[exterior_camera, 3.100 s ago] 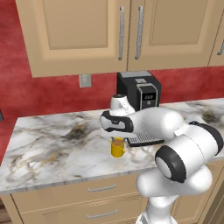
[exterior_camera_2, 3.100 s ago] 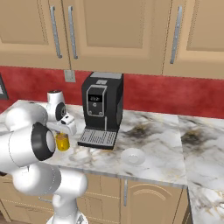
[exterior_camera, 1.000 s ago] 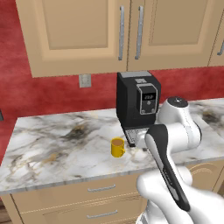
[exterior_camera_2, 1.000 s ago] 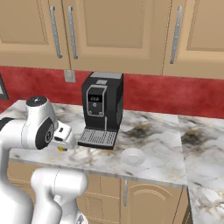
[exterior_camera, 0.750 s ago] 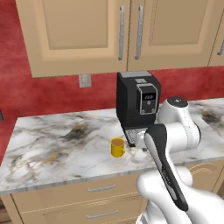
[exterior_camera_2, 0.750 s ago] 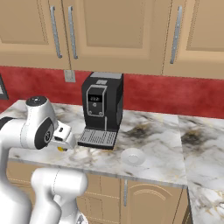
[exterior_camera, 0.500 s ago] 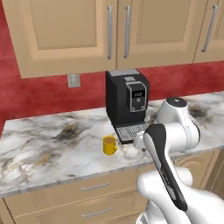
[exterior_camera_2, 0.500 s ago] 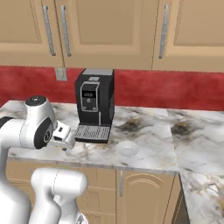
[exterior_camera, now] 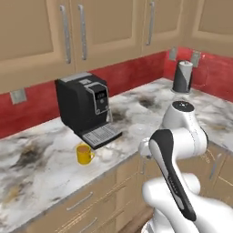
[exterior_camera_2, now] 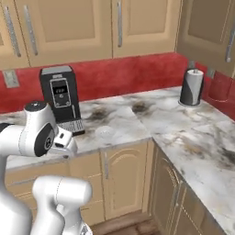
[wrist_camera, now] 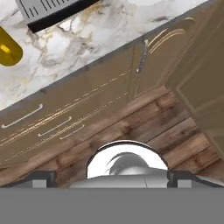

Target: Take a sugar cube from the saucer and place it inside the coffee. Then, grab milk from the fridge and place it next to the coffee on the counter to sweeten the coffee.

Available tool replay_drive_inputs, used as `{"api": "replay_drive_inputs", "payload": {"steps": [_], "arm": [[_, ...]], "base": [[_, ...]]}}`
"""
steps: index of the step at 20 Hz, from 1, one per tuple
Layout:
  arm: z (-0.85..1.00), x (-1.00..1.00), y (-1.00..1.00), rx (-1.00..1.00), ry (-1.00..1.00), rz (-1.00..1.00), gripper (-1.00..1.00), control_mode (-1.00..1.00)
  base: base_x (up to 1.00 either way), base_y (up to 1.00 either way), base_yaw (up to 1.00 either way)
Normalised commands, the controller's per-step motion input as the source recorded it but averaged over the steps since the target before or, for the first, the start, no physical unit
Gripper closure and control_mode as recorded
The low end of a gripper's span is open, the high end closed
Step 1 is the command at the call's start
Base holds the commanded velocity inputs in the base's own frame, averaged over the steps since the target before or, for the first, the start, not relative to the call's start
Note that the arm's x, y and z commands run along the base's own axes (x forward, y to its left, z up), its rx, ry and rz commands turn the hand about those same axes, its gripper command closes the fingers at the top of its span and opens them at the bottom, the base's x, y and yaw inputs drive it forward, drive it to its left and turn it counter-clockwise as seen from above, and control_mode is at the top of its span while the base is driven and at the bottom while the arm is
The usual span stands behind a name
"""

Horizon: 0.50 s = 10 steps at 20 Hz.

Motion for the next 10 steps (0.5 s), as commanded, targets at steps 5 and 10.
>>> {"api": "replay_drive_inputs", "payload": {"steps": [5, 10], "arm": [[0.0, 0.0, 0.0, 0.0, 0.0, 0.0, -1.0, 1.0], [0.0, 0.0, 0.0, 0.0, 0.0, 0.0, -1.0, 1.0]], "base": [[-0.57, 0.22, -0.85], [-0.36, 0.02, -0.89]]}}
